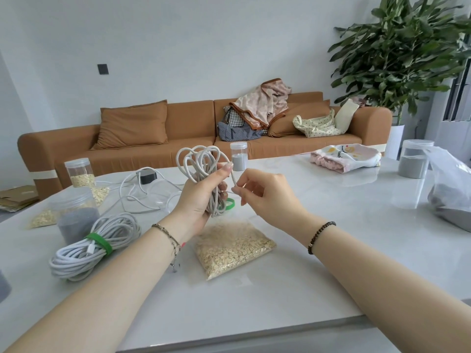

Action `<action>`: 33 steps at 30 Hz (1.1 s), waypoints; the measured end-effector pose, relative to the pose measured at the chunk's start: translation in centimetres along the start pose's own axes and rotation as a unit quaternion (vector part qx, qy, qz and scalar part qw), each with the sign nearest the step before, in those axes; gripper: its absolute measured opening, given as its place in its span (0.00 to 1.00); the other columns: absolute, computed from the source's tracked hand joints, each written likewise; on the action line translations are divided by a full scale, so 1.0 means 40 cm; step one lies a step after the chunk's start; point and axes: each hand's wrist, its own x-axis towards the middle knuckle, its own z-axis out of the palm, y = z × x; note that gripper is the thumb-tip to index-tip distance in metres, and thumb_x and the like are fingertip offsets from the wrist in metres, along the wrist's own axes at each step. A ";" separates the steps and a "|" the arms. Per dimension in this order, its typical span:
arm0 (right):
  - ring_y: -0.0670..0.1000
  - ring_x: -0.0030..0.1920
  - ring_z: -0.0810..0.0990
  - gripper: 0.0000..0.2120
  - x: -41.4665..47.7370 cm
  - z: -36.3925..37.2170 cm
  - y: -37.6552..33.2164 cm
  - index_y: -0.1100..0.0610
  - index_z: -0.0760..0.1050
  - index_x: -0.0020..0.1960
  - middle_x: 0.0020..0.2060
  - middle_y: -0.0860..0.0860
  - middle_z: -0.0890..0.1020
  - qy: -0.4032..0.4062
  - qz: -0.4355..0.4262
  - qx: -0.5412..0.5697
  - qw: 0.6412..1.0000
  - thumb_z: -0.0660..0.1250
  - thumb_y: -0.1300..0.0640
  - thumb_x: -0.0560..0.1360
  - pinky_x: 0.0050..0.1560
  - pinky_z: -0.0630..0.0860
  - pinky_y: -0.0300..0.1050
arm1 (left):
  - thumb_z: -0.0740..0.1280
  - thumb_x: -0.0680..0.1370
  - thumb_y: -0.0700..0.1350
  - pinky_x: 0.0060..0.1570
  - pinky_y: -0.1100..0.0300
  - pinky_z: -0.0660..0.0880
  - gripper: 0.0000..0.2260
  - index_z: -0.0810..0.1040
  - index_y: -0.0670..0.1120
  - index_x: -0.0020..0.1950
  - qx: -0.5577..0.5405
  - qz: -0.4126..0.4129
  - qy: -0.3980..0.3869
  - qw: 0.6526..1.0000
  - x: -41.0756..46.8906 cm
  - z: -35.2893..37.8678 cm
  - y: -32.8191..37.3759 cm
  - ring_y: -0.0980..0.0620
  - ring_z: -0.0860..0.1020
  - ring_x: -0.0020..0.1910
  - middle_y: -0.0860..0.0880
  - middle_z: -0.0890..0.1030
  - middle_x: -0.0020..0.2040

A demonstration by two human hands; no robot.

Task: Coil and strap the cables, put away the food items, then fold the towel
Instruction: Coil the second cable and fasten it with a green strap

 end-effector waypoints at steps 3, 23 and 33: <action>0.48 0.28 0.76 0.07 -0.001 0.001 0.000 0.54 0.76 0.43 0.29 0.48 0.81 -0.009 -0.007 -0.006 1.000 0.70 0.55 0.78 0.32 0.72 0.39 | 0.76 0.71 0.50 0.35 0.60 0.76 0.17 0.83 0.42 0.55 0.053 0.021 -0.006 0.998 -0.003 0.003 -0.004 0.55 0.77 0.36 0.49 0.78 0.37; 0.47 0.30 0.72 0.08 -0.001 -0.009 0.015 0.48 0.79 0.43 0.27 0.44 0.76 -0.044 0.003 -0.078 0.996 0.68 0.46 0.79 0.37 0.76 0.50 | 0.72 0.78 0.50 0.53 0.53 0.81 0.08 0.82 0.47 0.51 0.020 0.030 0.066 0.997 0.021 -0.014 -0.008 0.53 0.82 0.46 0.52 0.83 0.38; 0.43 0.26 0.71 0.08 -0.012 -0.015 -0.013 0.48 0.86 0.52 0.28 0.52 0.80 -0.170 0.071 0.057 0.981 0.68 0.52 0.80 0.36 0.70 0.32 | 0.74 0.76 0.54 0.40 0.58 0.80 0.17 0.73 0.45 0.38 -0.129 0.063 0.276 0.950 0.060 -0.065 0.020 0.54 0.76 0.28 0.50 0.74 0.30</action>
